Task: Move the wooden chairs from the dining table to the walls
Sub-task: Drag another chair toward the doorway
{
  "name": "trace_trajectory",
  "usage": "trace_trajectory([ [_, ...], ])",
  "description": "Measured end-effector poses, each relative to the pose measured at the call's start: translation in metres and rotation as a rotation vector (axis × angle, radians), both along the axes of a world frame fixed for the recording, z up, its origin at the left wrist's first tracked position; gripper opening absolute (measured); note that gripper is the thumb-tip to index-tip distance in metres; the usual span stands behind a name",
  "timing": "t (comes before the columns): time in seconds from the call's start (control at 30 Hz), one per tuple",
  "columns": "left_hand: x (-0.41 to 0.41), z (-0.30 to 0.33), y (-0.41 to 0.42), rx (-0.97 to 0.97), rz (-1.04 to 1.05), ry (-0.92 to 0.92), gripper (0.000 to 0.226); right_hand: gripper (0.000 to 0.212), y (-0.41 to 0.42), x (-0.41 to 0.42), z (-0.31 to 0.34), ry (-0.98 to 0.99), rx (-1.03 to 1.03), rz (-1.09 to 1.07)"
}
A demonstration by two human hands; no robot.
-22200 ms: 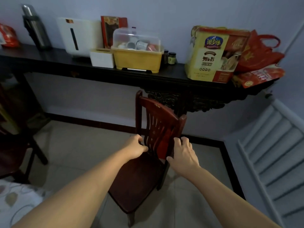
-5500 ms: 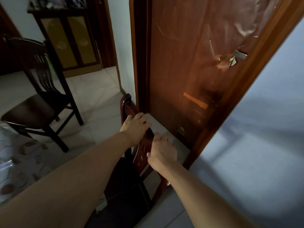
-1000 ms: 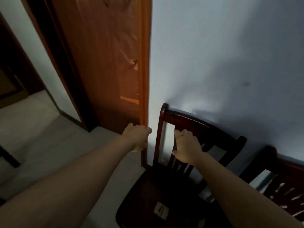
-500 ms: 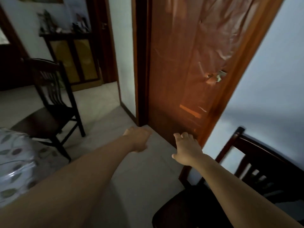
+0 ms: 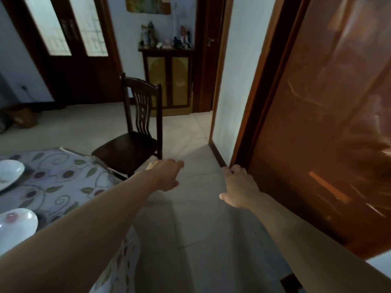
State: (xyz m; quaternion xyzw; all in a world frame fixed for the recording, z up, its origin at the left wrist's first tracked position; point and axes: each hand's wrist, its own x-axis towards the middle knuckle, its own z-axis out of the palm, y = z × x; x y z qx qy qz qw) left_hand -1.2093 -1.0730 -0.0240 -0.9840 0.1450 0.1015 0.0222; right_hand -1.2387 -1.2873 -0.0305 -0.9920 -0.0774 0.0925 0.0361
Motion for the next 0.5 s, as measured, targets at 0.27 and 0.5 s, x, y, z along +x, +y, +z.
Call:
trace_trajectory([
  [0.27, 0.083, 0.001, 0.041, -0.015, 0.132, -0.04, 0.057, 0.059, 0.047, 0.117, 0.006, -0.019, 0.031, 0.159],
  [0.5, 0.197, 0.009, 0.068, -0.061, 0.298, -0.071, 0.055, 0.062, 0.078, 0.265, 0.018, -0.045, 0.037, 0.303],
])
